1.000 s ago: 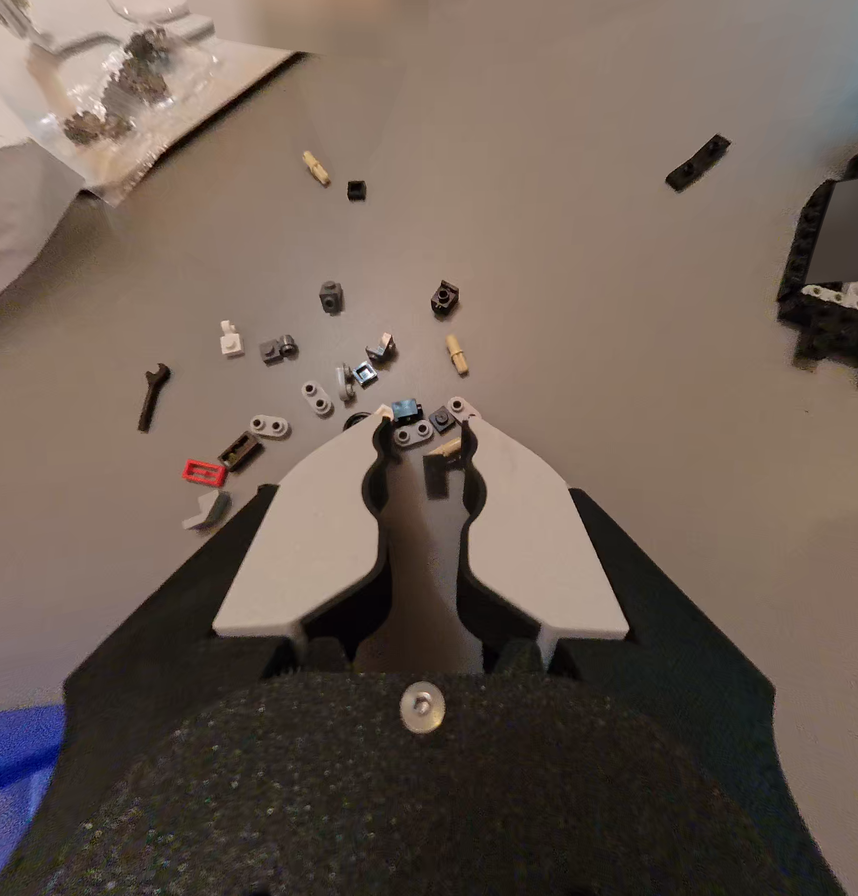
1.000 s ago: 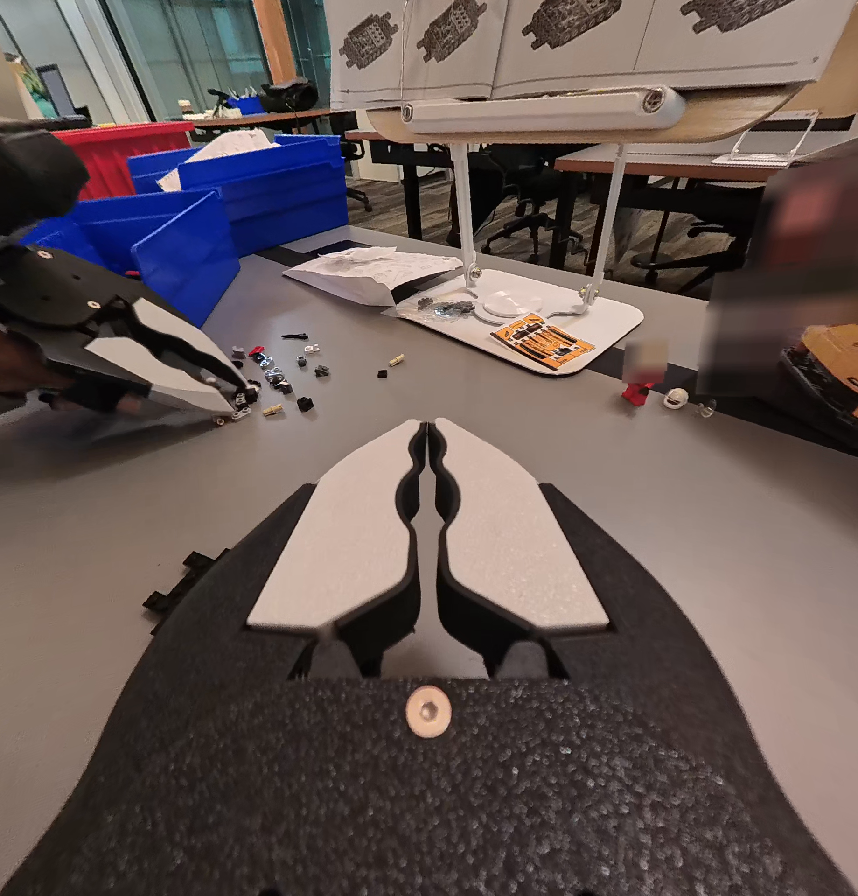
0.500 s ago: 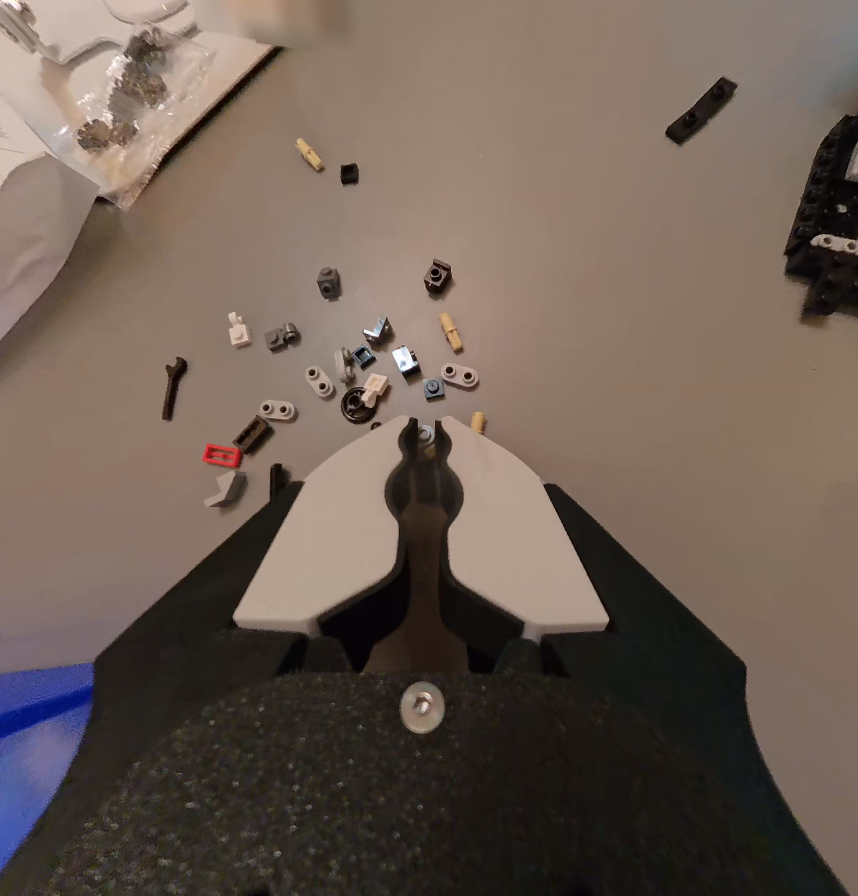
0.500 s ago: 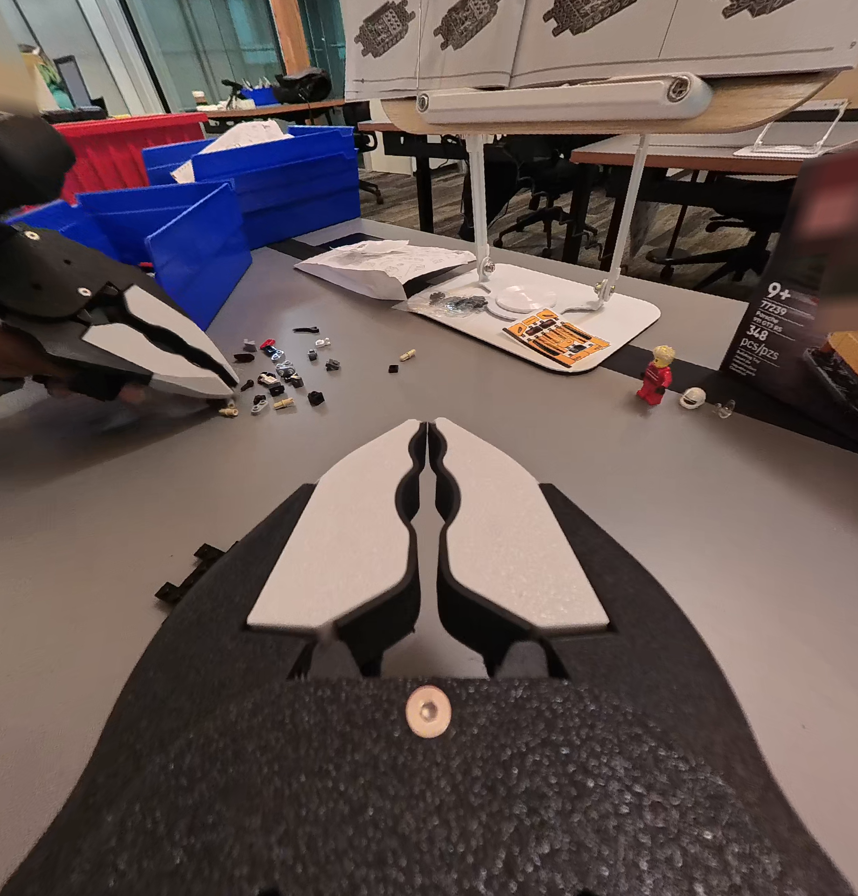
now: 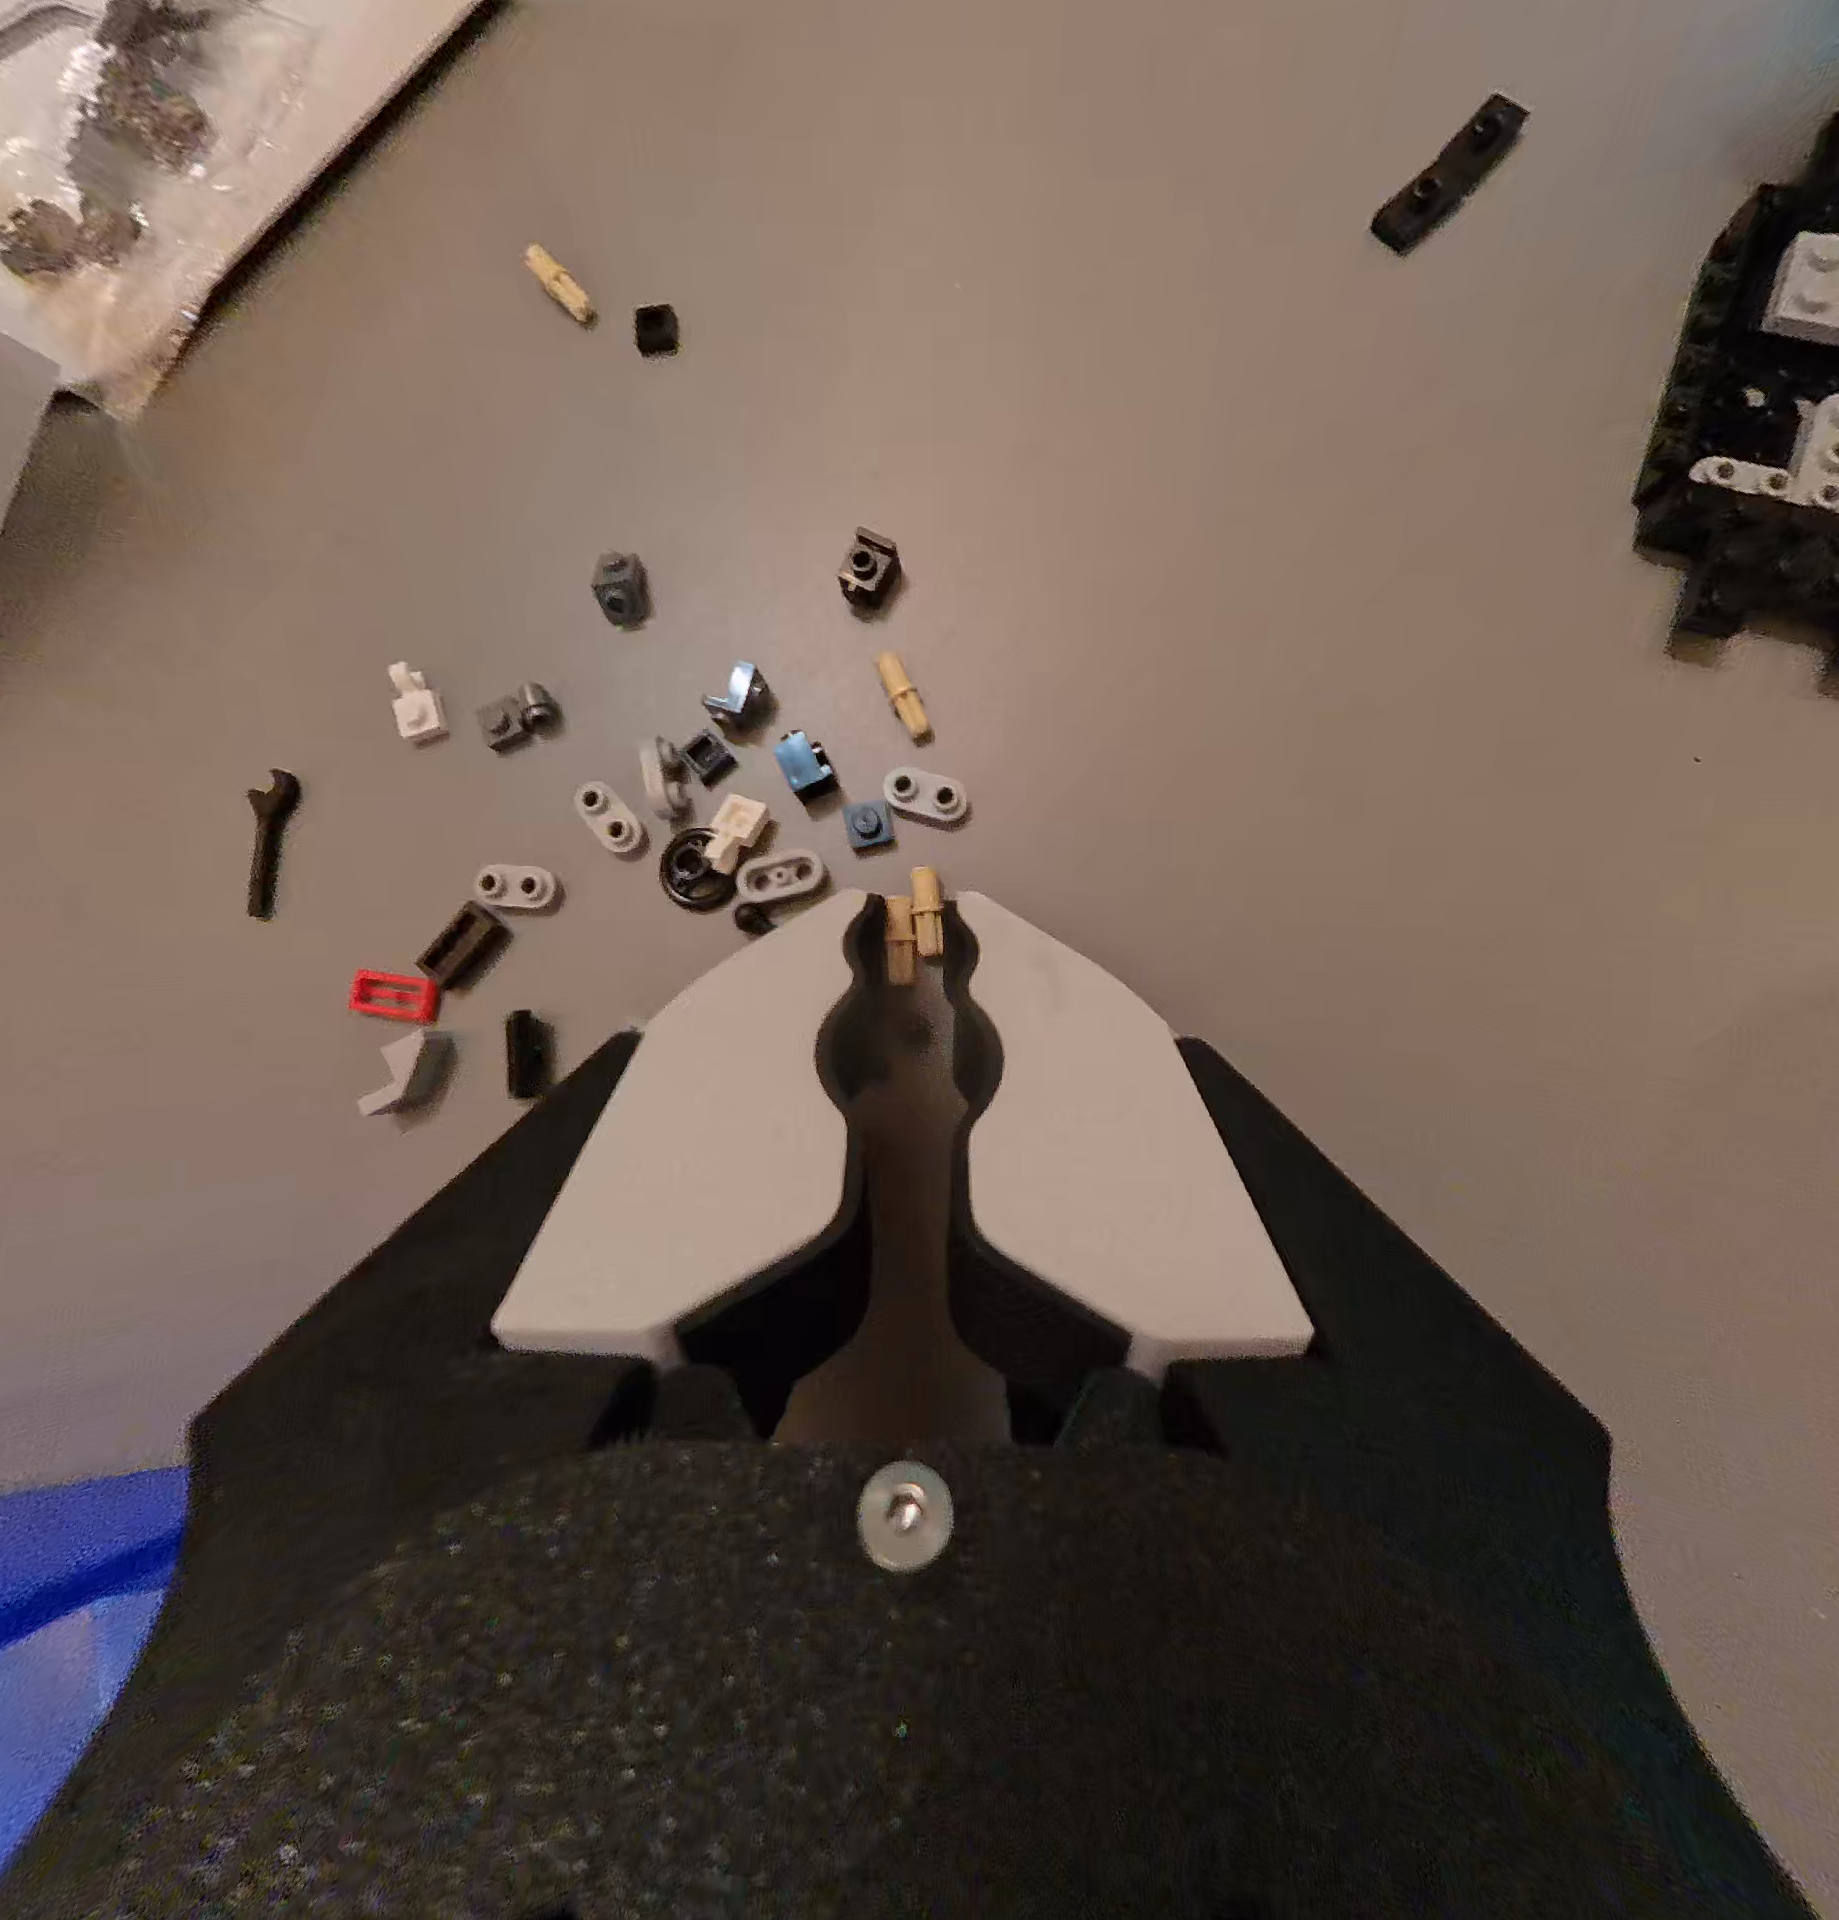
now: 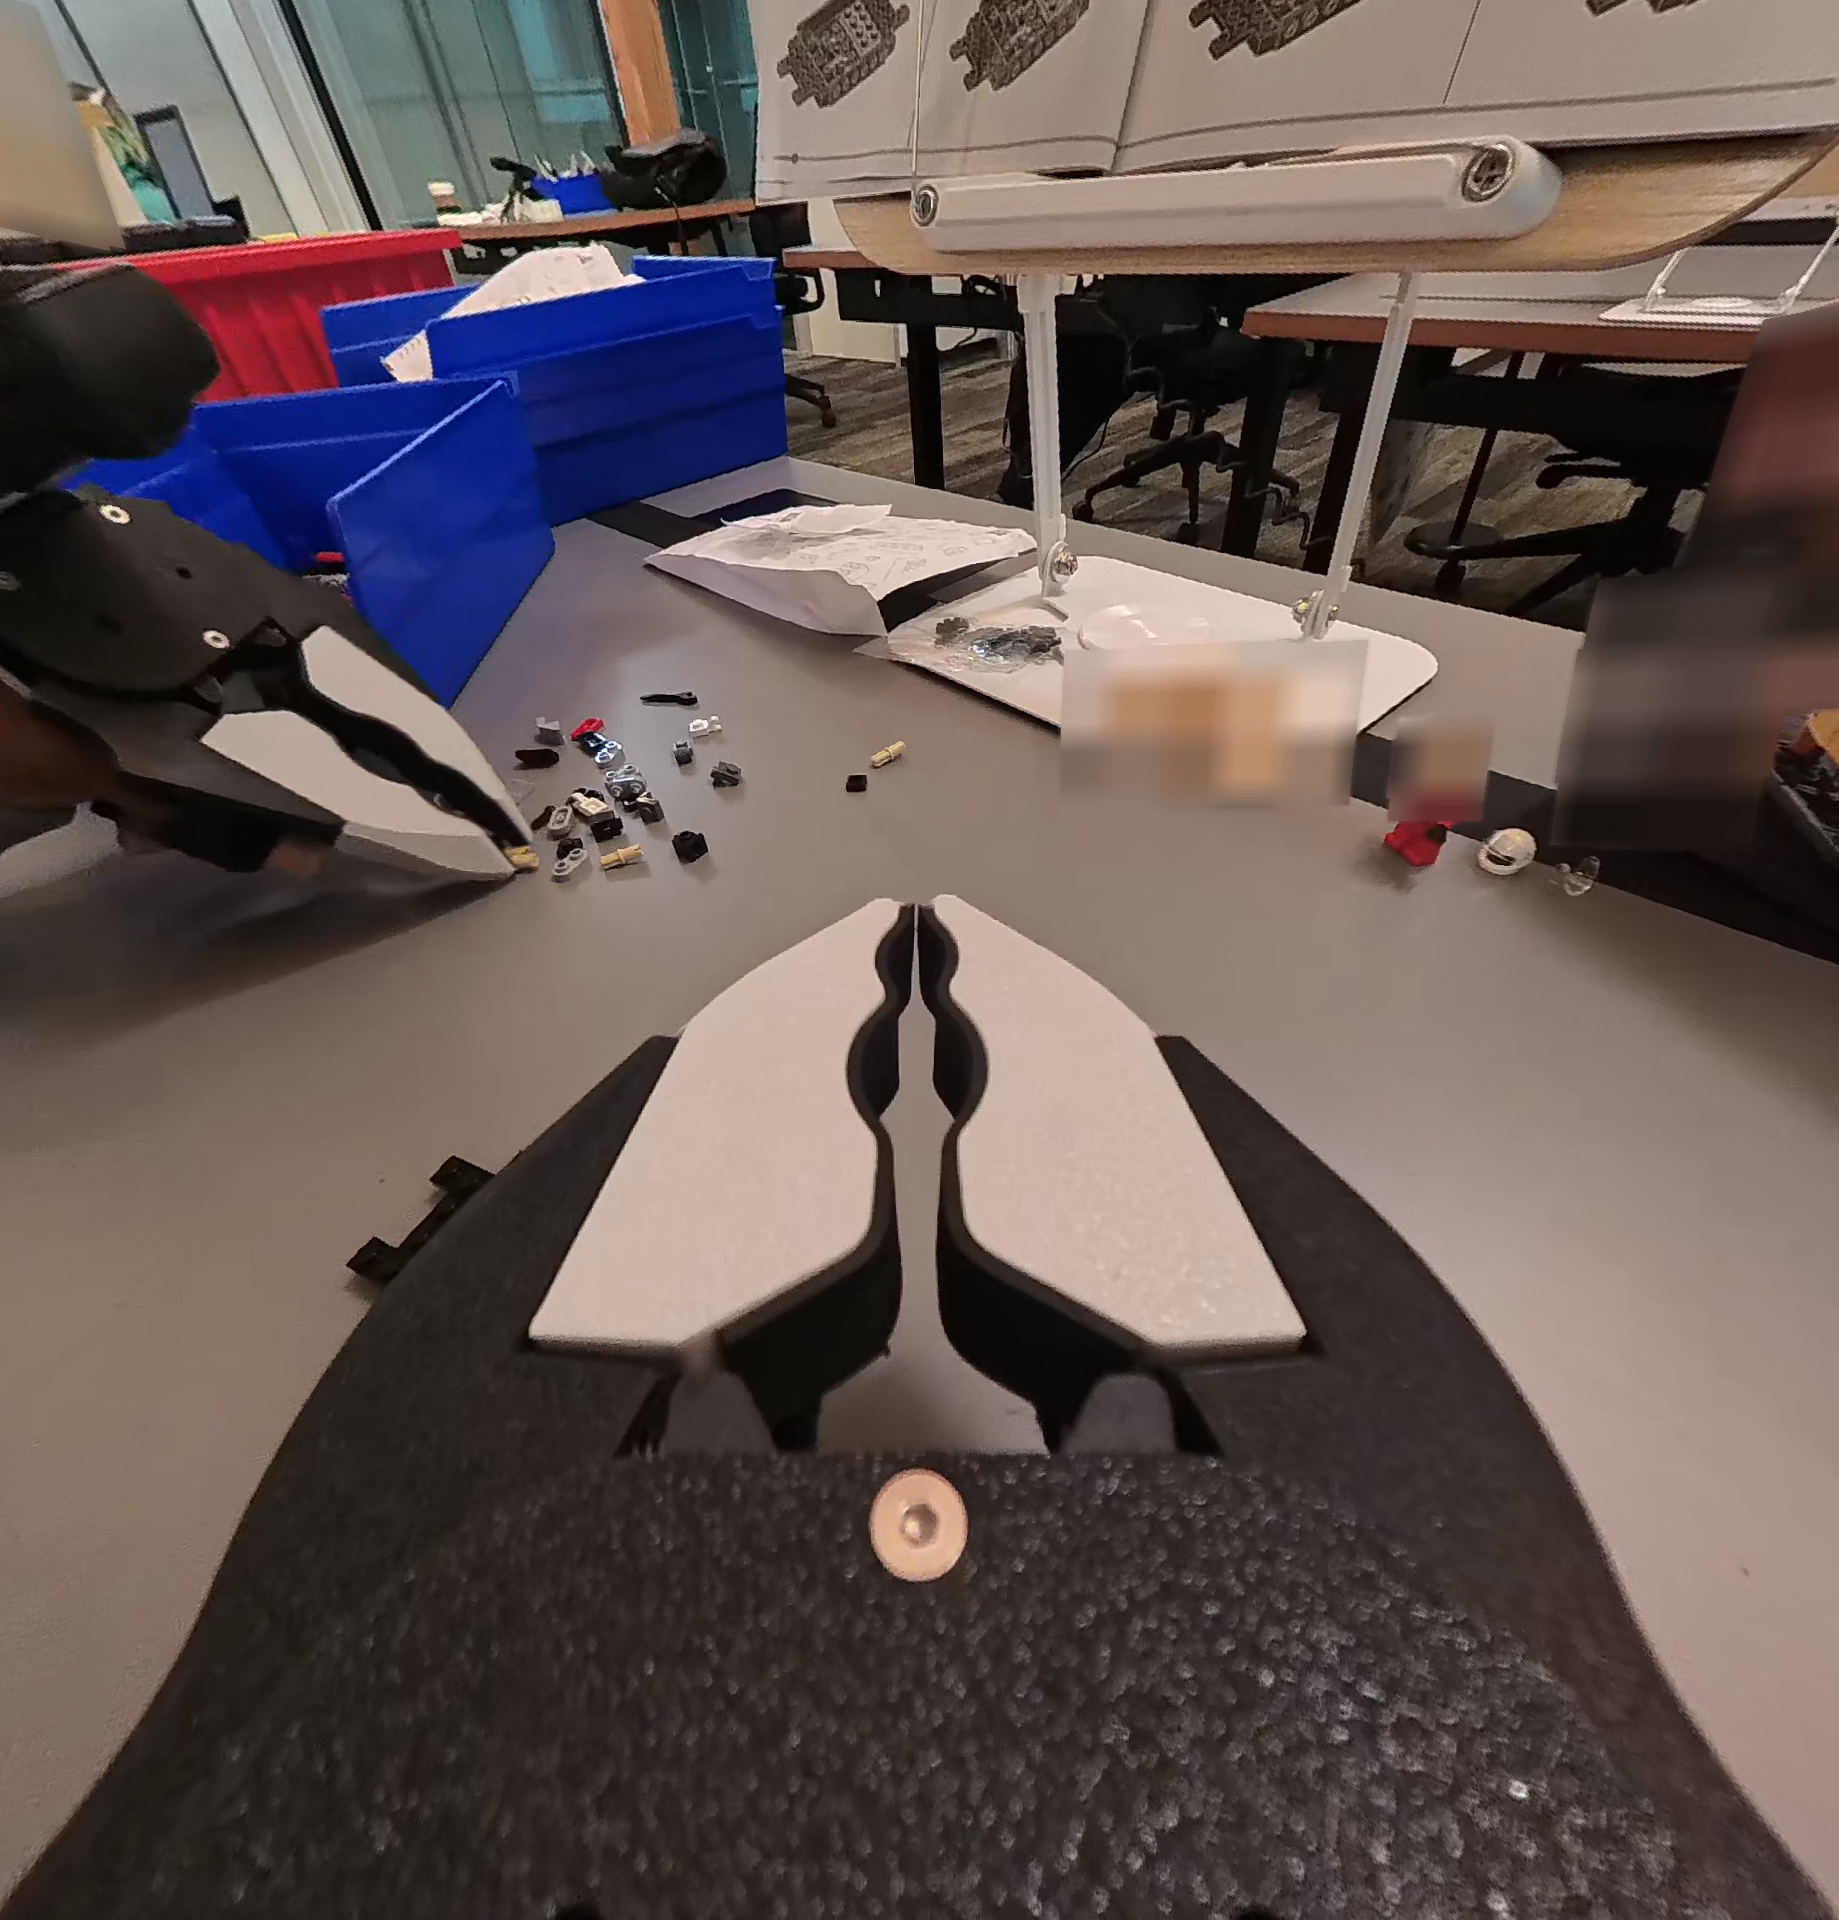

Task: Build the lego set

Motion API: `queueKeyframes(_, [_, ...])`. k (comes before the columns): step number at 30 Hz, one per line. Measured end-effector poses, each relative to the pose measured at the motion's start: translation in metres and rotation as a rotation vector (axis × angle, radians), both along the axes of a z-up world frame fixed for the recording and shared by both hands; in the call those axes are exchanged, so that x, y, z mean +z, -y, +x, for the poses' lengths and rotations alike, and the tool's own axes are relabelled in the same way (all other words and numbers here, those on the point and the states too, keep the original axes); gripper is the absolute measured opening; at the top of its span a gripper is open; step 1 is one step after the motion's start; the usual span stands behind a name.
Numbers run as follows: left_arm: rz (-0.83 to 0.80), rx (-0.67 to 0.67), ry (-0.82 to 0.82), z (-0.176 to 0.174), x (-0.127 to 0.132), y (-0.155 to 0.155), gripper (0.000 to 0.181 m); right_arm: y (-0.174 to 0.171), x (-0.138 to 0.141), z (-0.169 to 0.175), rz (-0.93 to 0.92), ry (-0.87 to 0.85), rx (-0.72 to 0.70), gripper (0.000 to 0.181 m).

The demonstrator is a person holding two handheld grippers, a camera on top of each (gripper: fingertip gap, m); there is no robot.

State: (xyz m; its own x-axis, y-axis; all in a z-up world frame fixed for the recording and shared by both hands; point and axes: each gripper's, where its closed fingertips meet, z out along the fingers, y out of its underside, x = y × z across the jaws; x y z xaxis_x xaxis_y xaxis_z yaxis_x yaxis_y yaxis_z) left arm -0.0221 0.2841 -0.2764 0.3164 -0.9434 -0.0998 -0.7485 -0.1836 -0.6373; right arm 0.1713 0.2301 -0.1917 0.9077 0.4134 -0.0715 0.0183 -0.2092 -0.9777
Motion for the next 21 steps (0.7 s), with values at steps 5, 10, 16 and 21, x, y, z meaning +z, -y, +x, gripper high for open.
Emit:
queueKeyframes(5, [0.046,0.06,0.051,0.0,0.01,-0.015,0.011,0.001,0.004,-0.001,0.014,0.004,0.002,0.0])
queueKeyframes(10, [0.083,0.153,0.055,-0.021,0.02,-0.03,0.021,0.001,0.004,-0.002,0.013,-0.006,0.005,0.0])
queueKeyframes(16, [0.045,0.167,-0.078,-0.052,0.019,-0.028,0.022,0.001,0.002,-0.002,0.004,-0.01,0.01,0.0])
queueKeyframes(21, [-0.026,0.14,-0.092,-0.062,0.017,-0.017,0.021,0.001,0.002,-0.002,-0.001,-0.023,0.012,0.0])
